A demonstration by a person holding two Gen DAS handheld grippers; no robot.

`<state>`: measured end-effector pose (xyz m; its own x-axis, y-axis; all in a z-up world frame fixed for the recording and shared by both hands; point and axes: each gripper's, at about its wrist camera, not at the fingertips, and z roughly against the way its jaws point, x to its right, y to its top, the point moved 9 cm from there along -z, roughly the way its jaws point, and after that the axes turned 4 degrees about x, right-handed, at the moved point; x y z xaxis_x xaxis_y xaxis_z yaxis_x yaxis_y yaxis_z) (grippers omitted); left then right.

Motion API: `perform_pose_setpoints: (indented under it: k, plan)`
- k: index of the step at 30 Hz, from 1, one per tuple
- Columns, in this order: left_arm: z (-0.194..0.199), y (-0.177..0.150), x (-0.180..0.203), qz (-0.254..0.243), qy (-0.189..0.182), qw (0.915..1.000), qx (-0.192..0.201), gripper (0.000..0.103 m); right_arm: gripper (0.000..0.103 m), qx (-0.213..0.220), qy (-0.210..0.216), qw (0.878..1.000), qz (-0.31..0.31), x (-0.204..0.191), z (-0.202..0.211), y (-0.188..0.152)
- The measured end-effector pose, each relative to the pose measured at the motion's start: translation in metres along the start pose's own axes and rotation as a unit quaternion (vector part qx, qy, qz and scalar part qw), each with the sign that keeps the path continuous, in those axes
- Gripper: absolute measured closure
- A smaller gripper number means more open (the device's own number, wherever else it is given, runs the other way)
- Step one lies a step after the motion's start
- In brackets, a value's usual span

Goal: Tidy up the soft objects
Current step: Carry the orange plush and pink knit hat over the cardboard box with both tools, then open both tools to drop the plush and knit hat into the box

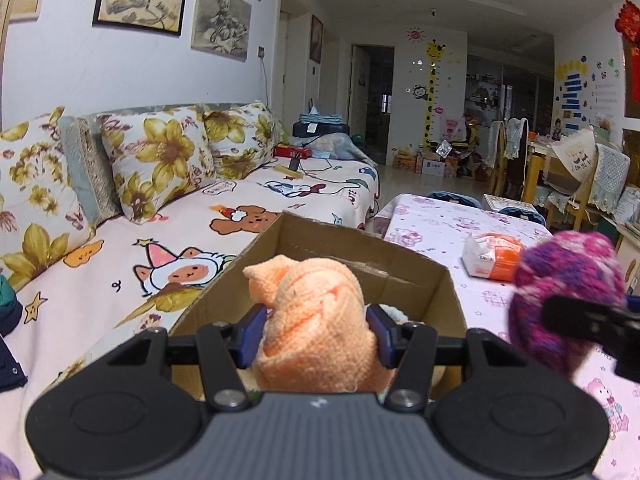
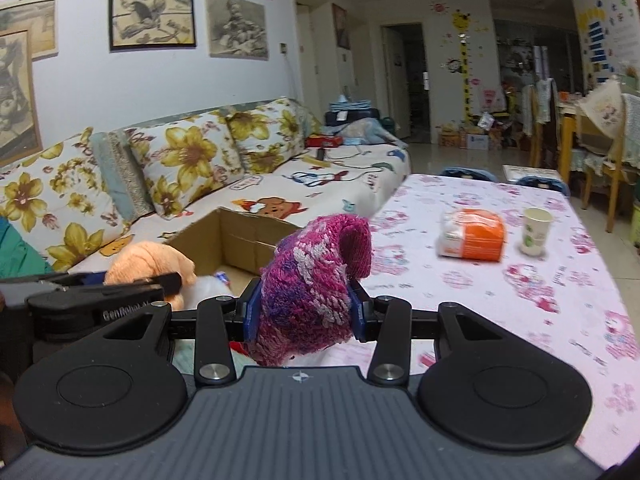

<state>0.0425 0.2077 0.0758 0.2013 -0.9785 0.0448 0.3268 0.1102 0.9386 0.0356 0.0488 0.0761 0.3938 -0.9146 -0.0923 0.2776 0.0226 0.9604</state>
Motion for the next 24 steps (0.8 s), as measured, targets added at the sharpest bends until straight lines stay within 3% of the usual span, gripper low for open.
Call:
perform_pose_setpoints:
  k: [11, 20, 22, 24]
  plan:
    - [-0.022, -0.006, -0.020, 0.022, 0.016, 0.9994, -0.022, 0.049, 0.049, -0.014, 0.056, 0.998, 0.012, -0.024, -0.045, 0.010]
    - [-0.031, -0.012, -0.028, 0.024, 0.029, 0.9986, -0.038, 0.047, 0.047, -0.029, 0.072, 0.997, 0.015, -0.032, -0.065, 0.010]
    - [-0.031, -0.013, -0.027, 0.018, 0.030, 0.9986, -0.038, 0.044, 0.045, -0.036, 0.075, 0.996, 0.012, -0.033, -0.067, 0.010]
    - [-0.031, -0.014, -0.025, 0.012, 0.032, 0.9986, -0.040, 0.041, 0.033, -0.043, 0.083, 0.996, 0.009, -0.035, -0.072, 0.009]
